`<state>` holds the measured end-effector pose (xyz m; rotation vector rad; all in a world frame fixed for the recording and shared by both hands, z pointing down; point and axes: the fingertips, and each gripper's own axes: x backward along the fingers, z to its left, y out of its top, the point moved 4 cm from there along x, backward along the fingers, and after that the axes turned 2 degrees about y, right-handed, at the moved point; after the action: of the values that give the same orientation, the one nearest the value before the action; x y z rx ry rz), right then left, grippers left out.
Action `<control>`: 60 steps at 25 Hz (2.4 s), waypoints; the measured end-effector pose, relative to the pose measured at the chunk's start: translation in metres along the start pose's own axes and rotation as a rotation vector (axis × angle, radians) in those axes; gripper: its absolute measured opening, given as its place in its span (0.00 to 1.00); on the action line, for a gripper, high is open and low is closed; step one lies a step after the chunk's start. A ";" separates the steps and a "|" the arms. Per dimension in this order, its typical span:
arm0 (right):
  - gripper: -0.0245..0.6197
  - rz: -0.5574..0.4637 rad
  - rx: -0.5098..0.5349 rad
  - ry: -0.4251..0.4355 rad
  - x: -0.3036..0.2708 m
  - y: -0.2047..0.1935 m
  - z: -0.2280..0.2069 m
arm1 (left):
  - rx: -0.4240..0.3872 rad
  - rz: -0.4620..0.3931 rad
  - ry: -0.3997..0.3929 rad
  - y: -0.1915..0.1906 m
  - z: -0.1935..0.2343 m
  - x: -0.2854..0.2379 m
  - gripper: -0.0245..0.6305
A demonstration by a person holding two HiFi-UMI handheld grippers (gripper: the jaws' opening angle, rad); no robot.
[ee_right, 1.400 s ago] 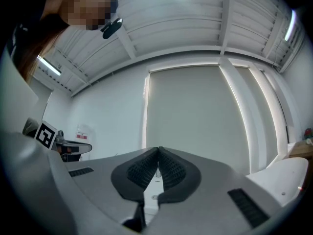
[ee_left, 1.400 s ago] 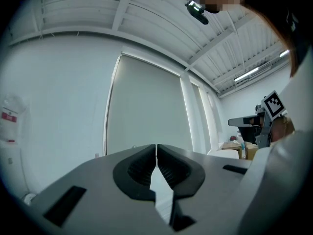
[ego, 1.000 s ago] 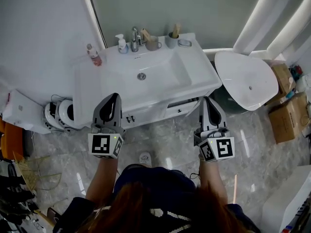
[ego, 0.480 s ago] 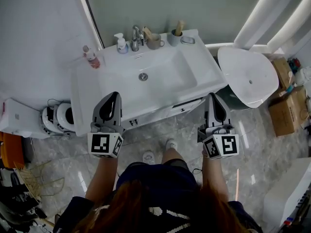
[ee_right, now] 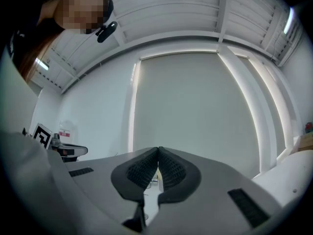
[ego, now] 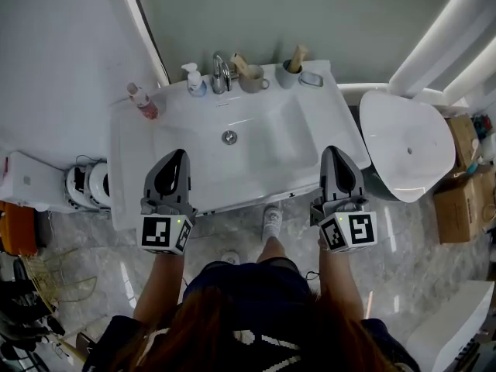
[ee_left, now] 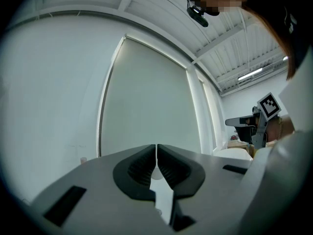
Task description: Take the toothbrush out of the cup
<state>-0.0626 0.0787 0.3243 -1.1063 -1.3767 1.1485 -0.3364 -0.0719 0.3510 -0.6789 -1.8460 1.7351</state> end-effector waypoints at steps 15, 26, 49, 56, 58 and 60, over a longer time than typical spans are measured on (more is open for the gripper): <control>0.06 0.064 -0.026 0.261 -0.158 -0.014 -0.143 | 0.027 0.023 0.172 -0.008 -0.050 -0.165 0.08; 0.06 0.111 -0.092 0.318 -0.201 -0.046 -0.163 | 0.041 0.063 0.225 -0.024 -0.052 -0.200 0.08; 0.06 0.073 -0.026 0.280 -0.259 -0.033 -0.110 | 0.062 0.000 0.138 -0.015 0.026 -0.240 0.08; 0.06 0.086 -0.038 0.340 -0.272 -0.039 -0.116 | 0.063 0.011 0.193 -0.018 0.022 -0.246 0.08; 0.06 0.093 -0.041 0.363 -0.273 -0.040 -0.119 | 0.062 0.012 0.205 -0.017 0.015 -0.248 0.08; 0.06 0.095 -0.046 0.382 -0.275 -0.040 -0.126 | 0.056 0.013 0.210 -0.016 0.006 -0.255 0.08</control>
<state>0.0869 -0.1876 0.3362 -1.3566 -1.0660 0.9153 -0.1512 -0.2474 0.3598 -0.8191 -1.6486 1.6484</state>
